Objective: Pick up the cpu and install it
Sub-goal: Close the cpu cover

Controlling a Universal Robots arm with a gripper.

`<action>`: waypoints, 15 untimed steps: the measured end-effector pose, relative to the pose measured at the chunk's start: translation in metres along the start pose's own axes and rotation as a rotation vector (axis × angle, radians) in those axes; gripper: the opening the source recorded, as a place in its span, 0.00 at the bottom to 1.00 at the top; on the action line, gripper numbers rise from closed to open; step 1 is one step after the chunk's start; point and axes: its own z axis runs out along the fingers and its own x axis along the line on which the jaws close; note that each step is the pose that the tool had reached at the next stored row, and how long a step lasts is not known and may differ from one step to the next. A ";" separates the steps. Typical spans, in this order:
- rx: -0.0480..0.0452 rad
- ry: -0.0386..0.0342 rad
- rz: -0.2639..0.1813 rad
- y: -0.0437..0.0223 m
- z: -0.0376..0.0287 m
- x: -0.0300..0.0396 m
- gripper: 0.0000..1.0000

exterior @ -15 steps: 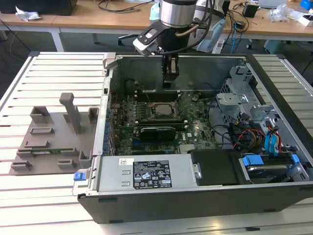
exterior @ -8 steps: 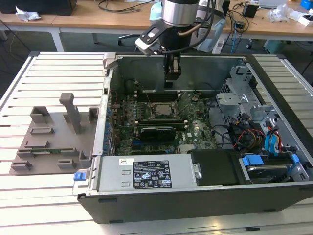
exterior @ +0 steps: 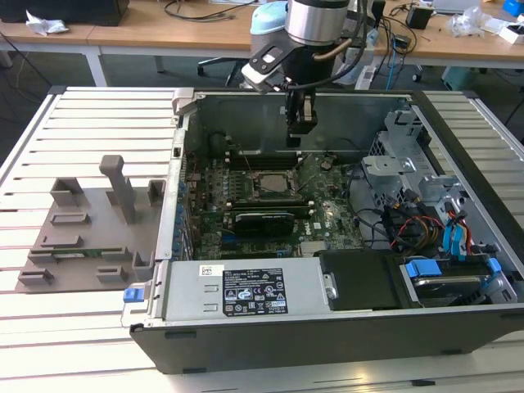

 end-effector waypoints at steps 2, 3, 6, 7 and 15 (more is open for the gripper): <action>0.0044 0.0031 0.000 0.0184 -0.0003 -0.0003 0.11; 0.0066 0.0066 -0.001 0.0249 0.0000 -0.0004 0.11; 0.0135 0.0073 -0.001 0.0365 0.0025 -0.0020 0.11; 0.0163 0.0074 -0.001 0.0418 0.0061 -0.0020 0.11; 0.0242 0.0070 -0.005 0.0608 0.0284 -0.0010 0.11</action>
